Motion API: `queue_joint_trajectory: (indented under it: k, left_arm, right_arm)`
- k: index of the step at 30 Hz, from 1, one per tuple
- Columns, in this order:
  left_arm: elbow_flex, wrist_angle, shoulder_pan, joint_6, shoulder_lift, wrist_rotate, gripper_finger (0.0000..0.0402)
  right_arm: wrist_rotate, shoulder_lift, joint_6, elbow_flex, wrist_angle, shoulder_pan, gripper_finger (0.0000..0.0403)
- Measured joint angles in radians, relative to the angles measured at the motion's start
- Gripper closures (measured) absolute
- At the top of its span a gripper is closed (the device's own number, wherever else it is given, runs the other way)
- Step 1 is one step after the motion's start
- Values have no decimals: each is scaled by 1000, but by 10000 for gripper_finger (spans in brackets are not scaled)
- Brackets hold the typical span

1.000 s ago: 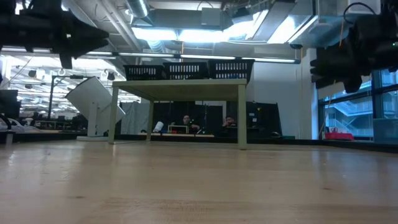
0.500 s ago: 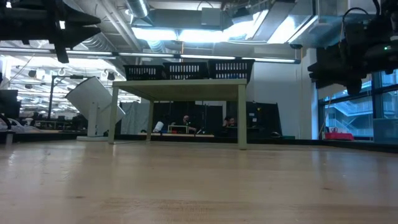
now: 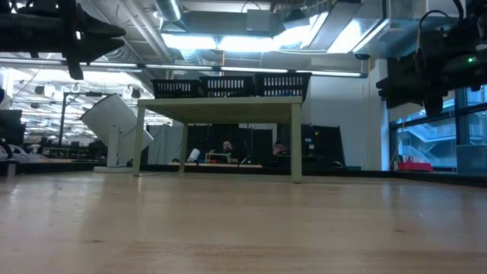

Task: Pick & Place Office Desk Supplies
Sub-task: Return to Home Position

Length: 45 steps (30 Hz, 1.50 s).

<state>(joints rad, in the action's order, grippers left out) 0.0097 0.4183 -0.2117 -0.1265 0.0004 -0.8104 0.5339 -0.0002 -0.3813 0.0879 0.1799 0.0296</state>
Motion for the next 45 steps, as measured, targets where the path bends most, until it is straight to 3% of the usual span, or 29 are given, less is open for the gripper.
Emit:
queue_joint_trajectory:
  k: [38, 45]
  left_arm:
    - [0, -1, 0, 0, 0, 0, 290]
    - [0, 0, 0, 0, 0, 0, 290]
  right_arm:
    - [-1, 0, -24, -1, 0, 0, 272]
    - [0, 0, 57, -1, 0, 0, 272]
